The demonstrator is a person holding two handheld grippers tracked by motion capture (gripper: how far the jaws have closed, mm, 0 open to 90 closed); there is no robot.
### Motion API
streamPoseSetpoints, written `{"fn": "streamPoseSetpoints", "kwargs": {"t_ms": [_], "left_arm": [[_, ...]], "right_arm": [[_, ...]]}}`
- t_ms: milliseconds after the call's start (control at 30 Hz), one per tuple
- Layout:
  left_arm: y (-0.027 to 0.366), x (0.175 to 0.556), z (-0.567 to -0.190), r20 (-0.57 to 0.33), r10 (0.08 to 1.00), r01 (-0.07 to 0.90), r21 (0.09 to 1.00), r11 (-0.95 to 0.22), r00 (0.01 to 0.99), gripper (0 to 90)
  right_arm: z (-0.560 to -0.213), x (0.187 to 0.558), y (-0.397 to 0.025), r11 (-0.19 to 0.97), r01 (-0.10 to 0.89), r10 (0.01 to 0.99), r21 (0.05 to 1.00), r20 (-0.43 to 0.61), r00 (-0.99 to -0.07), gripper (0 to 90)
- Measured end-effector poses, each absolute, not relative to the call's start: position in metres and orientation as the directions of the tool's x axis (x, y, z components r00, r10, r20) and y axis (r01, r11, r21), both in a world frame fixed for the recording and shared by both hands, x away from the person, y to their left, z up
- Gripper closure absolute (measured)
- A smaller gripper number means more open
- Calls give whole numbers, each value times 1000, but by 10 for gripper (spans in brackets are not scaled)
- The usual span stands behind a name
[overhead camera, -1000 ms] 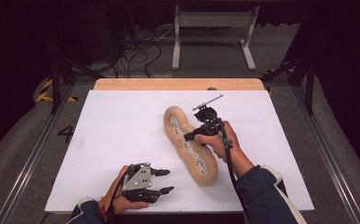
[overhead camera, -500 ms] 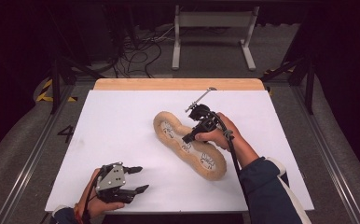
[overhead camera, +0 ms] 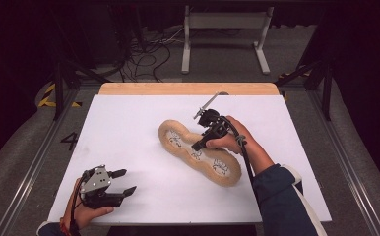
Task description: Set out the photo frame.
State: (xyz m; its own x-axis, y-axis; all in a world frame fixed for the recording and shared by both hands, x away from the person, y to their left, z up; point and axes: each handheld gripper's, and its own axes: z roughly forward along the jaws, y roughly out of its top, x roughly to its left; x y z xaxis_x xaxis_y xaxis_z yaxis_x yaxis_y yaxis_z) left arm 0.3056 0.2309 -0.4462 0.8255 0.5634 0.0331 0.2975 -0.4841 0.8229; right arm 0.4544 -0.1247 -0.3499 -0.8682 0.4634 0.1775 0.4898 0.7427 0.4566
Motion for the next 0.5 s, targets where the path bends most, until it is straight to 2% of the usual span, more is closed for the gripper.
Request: {"fn": "streamPoseSetpoints", "kwargs": {"t_ms": [167,200,267,333,400,500], "left_arm": [[228,316,-447,17,551,300,825,-479,834,320],[228,319,-446,15,550,300,826,-477,835,313],[227,325,-447,10,566,310,829,-466,825,265],[225,331,-446,1,576,316,835,-450,818,247],[224,338,-445,8,585,316,835,-450,811,228],[223,348,-443,6,587,313,841,-441,809,207]], "right_arm": [[-350,446,-132,705,497,497,506,146,-855,428],[-349,443,-135,690,500,502,523,151,-852,434],[-347,437,-144,668,486,506,563,134,-852,430],[-346,430,-152,653,489,535,579,104,-838,377],[-344,420,-163,606,470,560,642,75,-825,397],[-343,409,-174,577,448,575,683,50,-817,404]]}}
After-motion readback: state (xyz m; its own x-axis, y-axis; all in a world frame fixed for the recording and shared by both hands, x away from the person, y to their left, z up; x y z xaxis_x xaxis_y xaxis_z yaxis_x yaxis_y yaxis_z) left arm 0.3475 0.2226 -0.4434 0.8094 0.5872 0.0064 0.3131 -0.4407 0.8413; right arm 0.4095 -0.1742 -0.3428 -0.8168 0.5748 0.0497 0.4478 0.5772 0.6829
